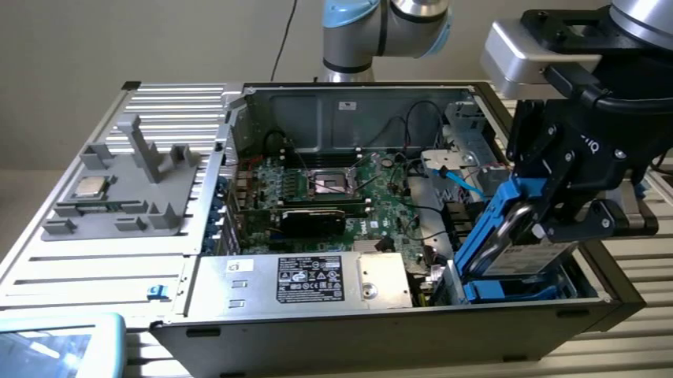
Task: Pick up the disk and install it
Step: 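Insert the disk into the insertion slot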
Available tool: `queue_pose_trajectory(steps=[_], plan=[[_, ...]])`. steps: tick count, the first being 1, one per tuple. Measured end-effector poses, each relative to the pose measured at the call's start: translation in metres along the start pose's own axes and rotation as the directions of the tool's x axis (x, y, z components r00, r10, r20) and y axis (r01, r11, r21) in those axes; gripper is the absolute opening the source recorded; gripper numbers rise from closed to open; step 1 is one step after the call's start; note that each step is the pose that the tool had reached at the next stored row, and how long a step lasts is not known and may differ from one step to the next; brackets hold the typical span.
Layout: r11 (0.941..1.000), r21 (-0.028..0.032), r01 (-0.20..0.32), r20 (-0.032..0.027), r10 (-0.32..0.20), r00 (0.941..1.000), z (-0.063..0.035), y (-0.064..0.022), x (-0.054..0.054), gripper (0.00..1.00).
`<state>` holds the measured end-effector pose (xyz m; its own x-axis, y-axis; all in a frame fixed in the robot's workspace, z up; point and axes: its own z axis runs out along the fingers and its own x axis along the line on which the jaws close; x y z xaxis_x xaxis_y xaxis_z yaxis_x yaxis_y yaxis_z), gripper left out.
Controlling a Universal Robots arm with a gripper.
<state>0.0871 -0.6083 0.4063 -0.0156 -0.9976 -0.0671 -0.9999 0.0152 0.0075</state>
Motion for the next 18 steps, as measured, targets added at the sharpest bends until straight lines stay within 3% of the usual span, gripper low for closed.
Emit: queue_pose_trajectory(steps=[18], plan=[[1.0000,-0.0001,0.000,0.0099,0.000,1.0000,0.0117,-0.0002,0.001,0.37]])
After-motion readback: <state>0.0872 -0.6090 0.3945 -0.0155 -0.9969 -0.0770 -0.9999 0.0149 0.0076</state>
